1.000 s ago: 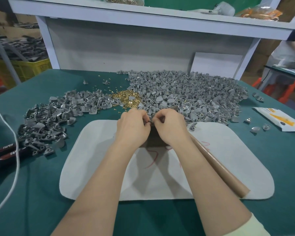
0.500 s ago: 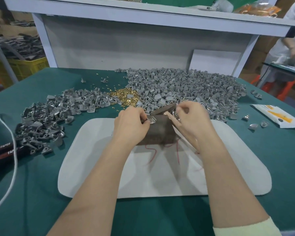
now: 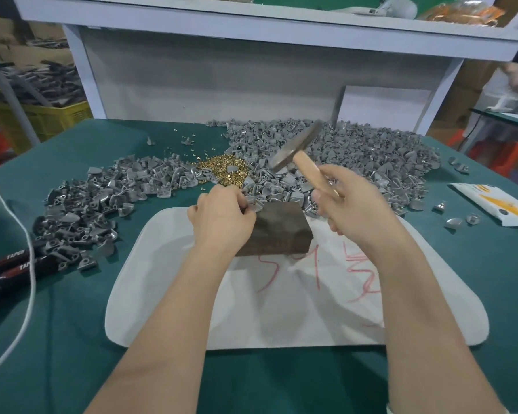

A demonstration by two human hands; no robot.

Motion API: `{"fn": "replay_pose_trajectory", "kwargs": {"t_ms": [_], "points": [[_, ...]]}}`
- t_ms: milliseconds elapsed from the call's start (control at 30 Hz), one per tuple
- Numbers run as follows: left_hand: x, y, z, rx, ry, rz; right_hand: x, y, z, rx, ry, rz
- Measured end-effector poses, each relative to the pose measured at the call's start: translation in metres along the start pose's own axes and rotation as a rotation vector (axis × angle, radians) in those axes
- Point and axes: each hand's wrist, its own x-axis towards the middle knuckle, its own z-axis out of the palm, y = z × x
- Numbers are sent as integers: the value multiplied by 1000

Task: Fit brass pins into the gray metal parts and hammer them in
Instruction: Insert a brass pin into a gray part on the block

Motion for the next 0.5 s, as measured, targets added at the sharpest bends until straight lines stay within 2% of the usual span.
{"fn": "replay_pose_trajectory", "kwargs": {"t_ms": [100, 233, 367, 433, 500], "points": [[1, -1, 0, -33, 5, -27, -6, -12, 1, -138, 16, -178], [2, -3, 2, -83, 17, -45, -11, -22, -1, -144, 53, -257], [4, -3, 2, -102, 1, -65, -12, -22, 2, -316, -149, -227], [4, -3, 2, -98, 3, -67, -13, -23, 2, -321, -96, -227], [5, -3, 3, -104, 16, -71, -12, -25, -1, -244, 36, -243]]}}
